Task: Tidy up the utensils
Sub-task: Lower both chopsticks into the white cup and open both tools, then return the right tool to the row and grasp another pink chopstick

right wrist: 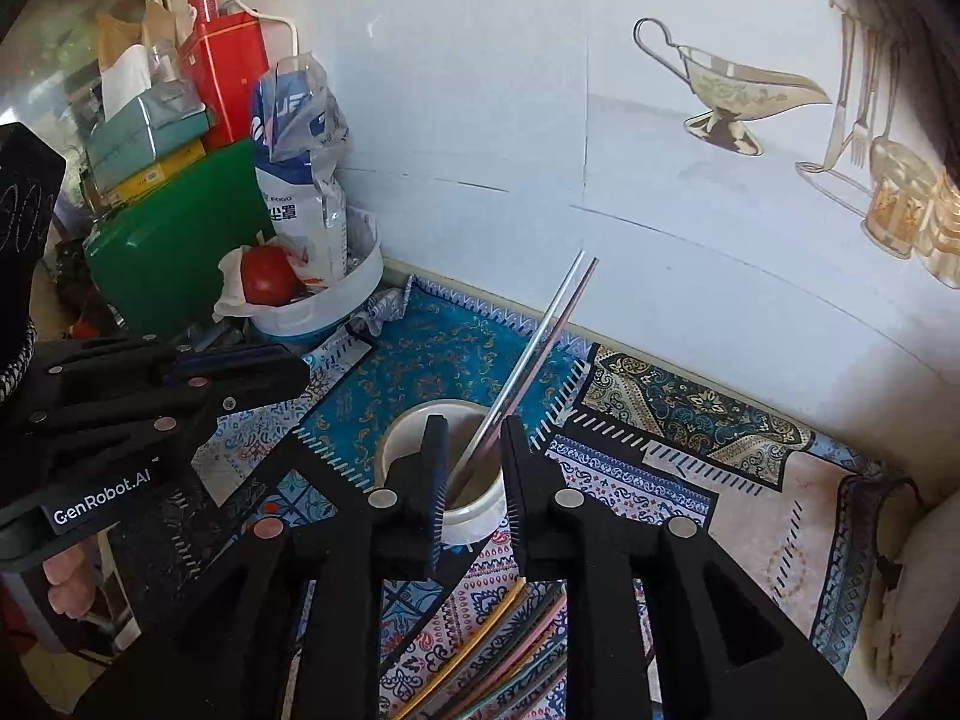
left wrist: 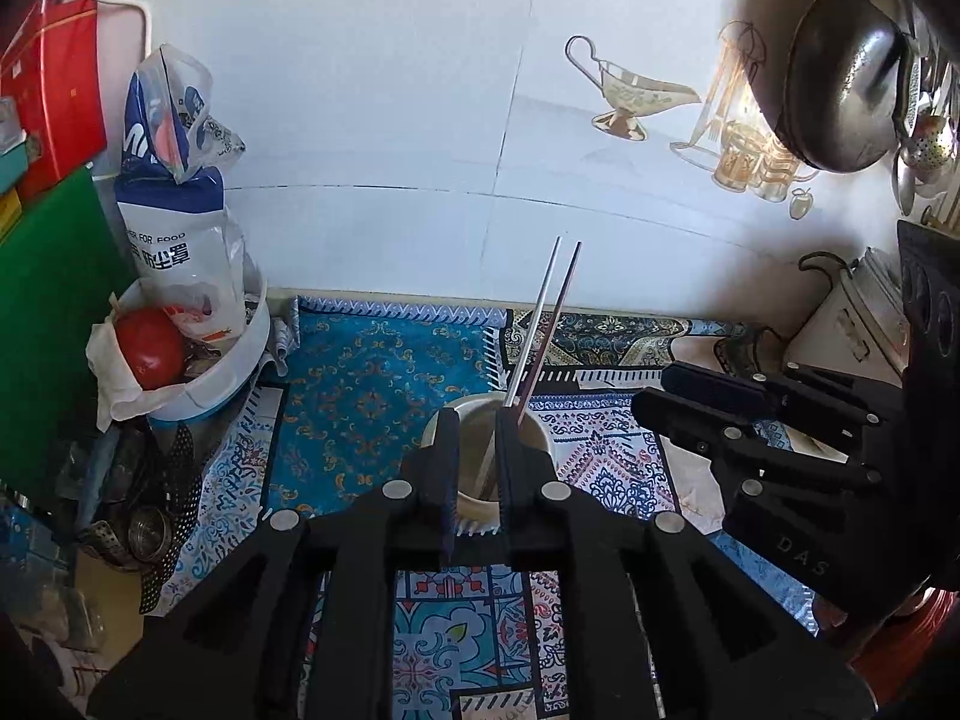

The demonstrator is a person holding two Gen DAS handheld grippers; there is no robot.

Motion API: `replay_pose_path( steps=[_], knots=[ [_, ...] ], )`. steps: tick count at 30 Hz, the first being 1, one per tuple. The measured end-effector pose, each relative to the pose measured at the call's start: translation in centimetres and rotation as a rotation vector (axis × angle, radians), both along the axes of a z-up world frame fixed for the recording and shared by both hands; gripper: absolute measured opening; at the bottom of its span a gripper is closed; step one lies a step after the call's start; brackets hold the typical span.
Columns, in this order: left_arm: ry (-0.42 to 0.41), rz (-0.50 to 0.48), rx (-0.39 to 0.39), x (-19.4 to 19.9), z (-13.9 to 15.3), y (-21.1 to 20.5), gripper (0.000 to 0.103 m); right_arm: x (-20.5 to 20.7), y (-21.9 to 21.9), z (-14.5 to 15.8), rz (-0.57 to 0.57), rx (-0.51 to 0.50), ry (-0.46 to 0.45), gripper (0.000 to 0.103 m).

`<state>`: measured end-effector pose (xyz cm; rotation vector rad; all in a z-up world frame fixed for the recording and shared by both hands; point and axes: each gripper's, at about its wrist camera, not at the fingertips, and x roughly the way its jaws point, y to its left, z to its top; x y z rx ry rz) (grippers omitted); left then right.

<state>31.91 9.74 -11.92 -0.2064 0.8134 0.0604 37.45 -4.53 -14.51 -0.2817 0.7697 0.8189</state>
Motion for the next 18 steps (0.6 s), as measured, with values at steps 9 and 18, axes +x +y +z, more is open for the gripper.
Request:
replay_pose_path(
  steps=[9, 18],
  knots=[
    [-0.016, -0.026, 0.005, -2.1, 0.4, -2.1, 0.027, -2.7, -3.4, 1.2, -0.084, 0.014, -0.039, 0.037],
    [0.096, -0.115, -0.012, -3.1, -3.7, -4.9, 0.027, -4.0, -7.1, -1.6, -0.187, -0.041, 0.007, 0.038]
  ],
)
